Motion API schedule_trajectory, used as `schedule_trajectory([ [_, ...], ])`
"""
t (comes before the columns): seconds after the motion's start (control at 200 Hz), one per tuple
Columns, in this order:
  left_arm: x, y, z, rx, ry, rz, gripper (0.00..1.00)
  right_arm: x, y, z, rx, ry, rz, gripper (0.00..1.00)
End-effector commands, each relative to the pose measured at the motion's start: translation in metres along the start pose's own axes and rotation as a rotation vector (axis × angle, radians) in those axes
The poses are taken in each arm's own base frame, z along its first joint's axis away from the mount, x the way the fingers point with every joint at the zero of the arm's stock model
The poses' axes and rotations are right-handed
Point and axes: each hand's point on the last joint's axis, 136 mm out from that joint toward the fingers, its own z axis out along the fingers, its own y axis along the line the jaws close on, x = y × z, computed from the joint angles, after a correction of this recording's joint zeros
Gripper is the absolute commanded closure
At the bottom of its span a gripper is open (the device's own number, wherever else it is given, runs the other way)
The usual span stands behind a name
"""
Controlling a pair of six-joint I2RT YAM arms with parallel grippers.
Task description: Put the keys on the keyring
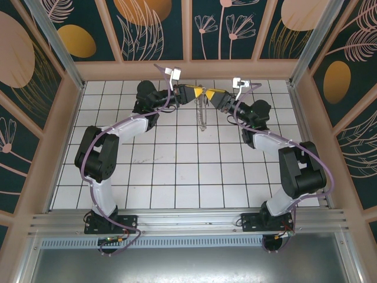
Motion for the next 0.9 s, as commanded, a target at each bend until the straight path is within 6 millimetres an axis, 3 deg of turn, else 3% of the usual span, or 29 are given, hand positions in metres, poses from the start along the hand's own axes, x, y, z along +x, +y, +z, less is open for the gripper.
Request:
schedule_trajectory([
  [0.0,-0.02,-0.022,-0.002,0.037,-0.05,0.071,1.0,0.003,0.009,0.001,-0.044,-0.012,-0.031,0.56],
  [0.175,-0.02,-0.019,-0.002,0.035,-0.051,0.065,1.0,0.004,0.009,0.004,-0.049,-0.006,-0.026,0.6],
  [0.44,-0.019,-0.017,-0.002,0.033,-0.051,0.06,1.0,0.005,0.006,0.007,-0.061,-0.005,-0.013,0.81],
  [0.736,-0.014,-0.011,-0.002,0.028,-0.05,0.045,1.0,0.003,0.011,0.012,-0.094,-0.001,-0.007,0.82],
  [0.896,-0.013,-0.01,-0.002,0.031,-0.048,0.043,1.0,0.001,0.012,0.013,-0.097,0.001,-0.007,0.89],
])
